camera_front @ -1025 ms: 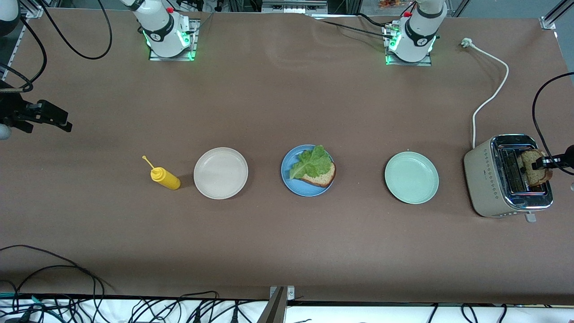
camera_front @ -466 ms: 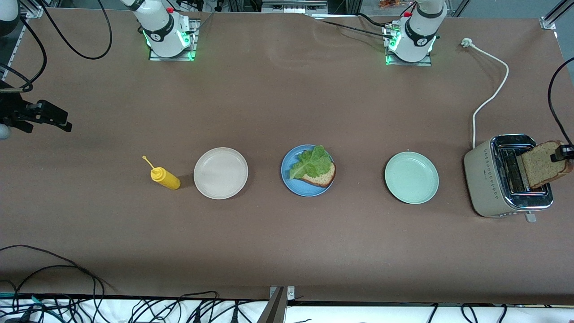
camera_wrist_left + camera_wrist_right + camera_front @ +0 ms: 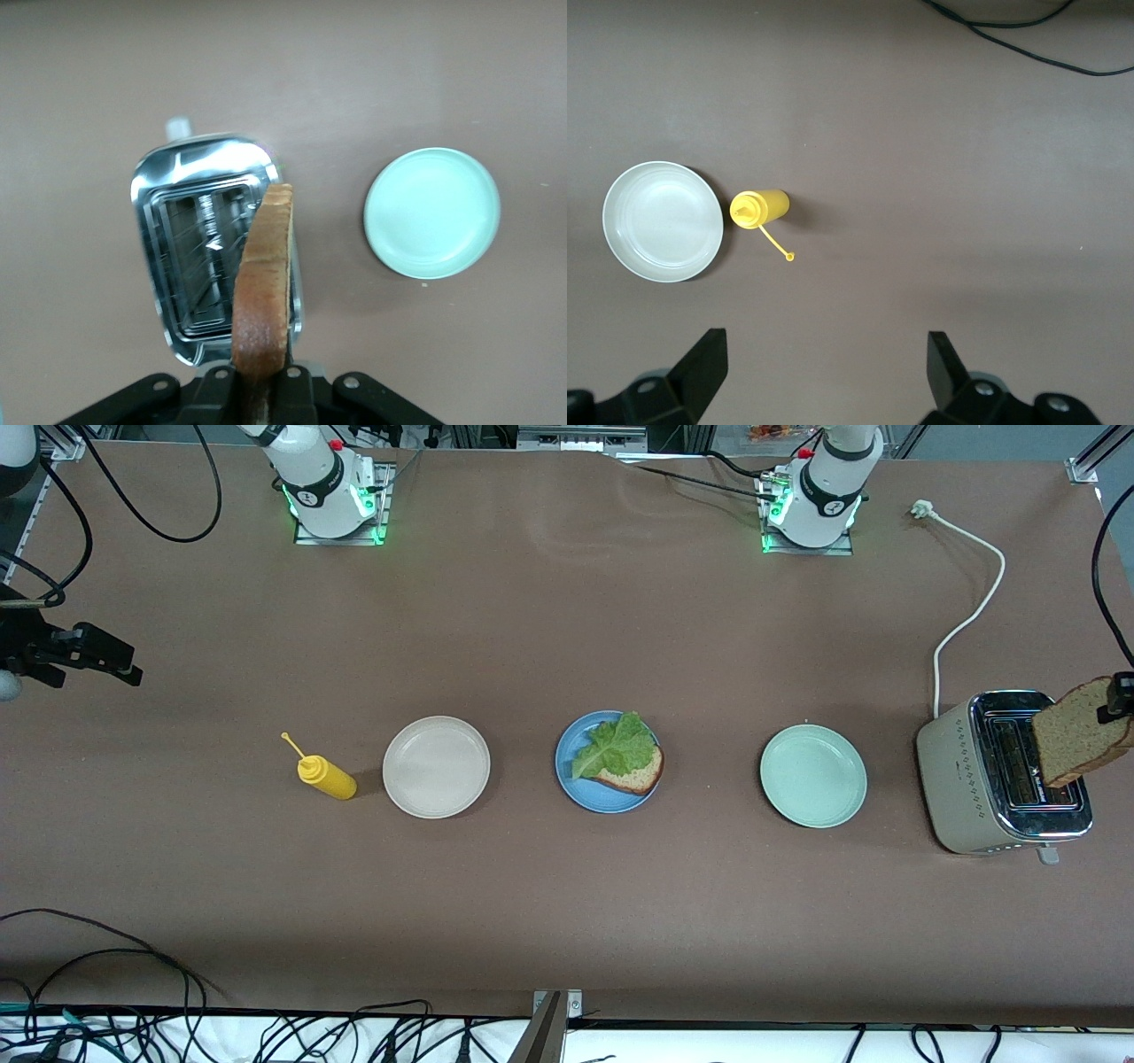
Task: Make sandwich in blue plate with both arms
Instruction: 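Grasp the bread slice with the left gripper and lift it out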
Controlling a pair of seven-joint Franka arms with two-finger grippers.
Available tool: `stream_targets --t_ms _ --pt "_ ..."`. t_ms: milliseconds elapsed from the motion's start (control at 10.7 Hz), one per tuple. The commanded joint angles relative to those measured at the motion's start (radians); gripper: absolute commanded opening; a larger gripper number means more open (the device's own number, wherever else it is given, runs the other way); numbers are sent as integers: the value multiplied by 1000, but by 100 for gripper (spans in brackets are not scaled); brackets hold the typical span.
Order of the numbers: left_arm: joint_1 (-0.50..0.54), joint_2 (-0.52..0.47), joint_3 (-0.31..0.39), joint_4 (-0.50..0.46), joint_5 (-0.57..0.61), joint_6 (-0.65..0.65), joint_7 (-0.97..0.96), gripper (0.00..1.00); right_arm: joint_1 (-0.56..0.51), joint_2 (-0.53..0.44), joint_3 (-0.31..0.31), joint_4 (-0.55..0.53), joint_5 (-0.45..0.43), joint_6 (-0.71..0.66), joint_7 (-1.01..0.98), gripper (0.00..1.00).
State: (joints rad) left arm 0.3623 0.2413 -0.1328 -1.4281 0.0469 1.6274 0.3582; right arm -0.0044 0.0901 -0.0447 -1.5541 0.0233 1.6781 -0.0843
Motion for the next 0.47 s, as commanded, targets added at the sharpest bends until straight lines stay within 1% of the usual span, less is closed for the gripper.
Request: stream_targets --t_ms 0,93,186,280,373 --pt "0 -24 -121 1 -8 -46 28 0 -5 8 2 23 3 -8 -5 100" --pt "0 -22 -160 0 -65 -47 12 0 -5 8 2 23 3 -9 -5 100" --pt "-2 -11 -177 -3 -125 -47 13 0 -5 8 2 23 3 -9 -5 100" --pt "-8 2 -198 -11 -221 -49 12 0 -5 8 2 23 3 -9 -5 100" --pt "-34 16 -215 -15 -270 -47 -5 0 -5 8 2 23 3 -9 -5 100"
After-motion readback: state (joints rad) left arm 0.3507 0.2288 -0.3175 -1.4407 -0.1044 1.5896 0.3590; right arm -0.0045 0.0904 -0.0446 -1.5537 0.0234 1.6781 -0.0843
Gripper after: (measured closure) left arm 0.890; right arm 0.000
